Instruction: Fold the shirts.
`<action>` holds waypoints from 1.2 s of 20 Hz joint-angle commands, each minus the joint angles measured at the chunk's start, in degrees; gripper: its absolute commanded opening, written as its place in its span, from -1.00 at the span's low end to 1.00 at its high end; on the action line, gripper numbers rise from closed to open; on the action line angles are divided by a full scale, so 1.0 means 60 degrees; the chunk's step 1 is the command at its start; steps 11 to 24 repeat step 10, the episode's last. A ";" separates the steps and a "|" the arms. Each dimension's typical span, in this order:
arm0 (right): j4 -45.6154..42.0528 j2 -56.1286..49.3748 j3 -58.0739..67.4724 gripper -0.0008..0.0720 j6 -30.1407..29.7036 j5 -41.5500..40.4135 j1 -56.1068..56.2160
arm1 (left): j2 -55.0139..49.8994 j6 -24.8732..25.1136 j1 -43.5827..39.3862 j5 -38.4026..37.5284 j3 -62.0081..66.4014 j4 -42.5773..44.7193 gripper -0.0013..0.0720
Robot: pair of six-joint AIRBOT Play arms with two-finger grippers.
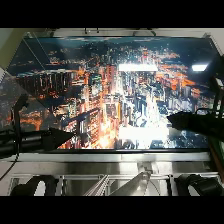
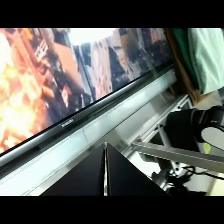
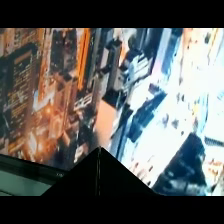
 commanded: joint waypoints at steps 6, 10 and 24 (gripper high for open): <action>0.0106 0.0146 -0.0372 -0.92 0.0066 -0.0353 0.0244 | 0.1264 -0.0284 0.0007 0.0208 0.0058 0.0328 -0.93; 0.0102 0.0146 -0.0372 -0.92 0.0066 -0.0353 0.0244 | 0.1257 -0.0284 0.0007 0.0197 0.0058 0.0328 -0.93; 0.0102 0.0146 -0.0372 -0.92 0.0066 -0.0353 0.0244 | 0.1257 -0.0284 0.0007 0.0197 0.0058 0.0328 -0.93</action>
